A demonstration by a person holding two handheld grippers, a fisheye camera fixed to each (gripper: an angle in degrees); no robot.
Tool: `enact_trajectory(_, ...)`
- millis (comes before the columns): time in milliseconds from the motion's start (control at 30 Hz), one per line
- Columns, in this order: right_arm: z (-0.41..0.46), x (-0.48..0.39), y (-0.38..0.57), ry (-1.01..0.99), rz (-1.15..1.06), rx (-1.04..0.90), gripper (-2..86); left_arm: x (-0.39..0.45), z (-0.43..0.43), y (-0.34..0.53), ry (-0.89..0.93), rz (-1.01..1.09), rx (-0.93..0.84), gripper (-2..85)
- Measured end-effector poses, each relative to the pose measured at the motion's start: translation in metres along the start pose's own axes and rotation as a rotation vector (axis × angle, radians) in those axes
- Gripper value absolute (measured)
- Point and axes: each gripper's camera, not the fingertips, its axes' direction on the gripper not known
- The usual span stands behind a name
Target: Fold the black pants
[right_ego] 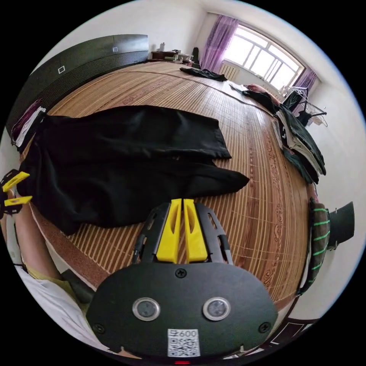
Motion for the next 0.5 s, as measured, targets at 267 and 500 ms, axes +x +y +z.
enact_trajectory(267,-0.136,0.039,0.046,-0.171,-0.011,-0.038,-0.8,-0.045,0.04,0.022,0.304,-0.13,-0.033,2.5)
enact_trajectory(500,-0.157,0.029,-0.02,0.122,-0.084,-0.065,-0.9,-0.105,0.013,0.061,0.663,-0.295,0.093,1.8)
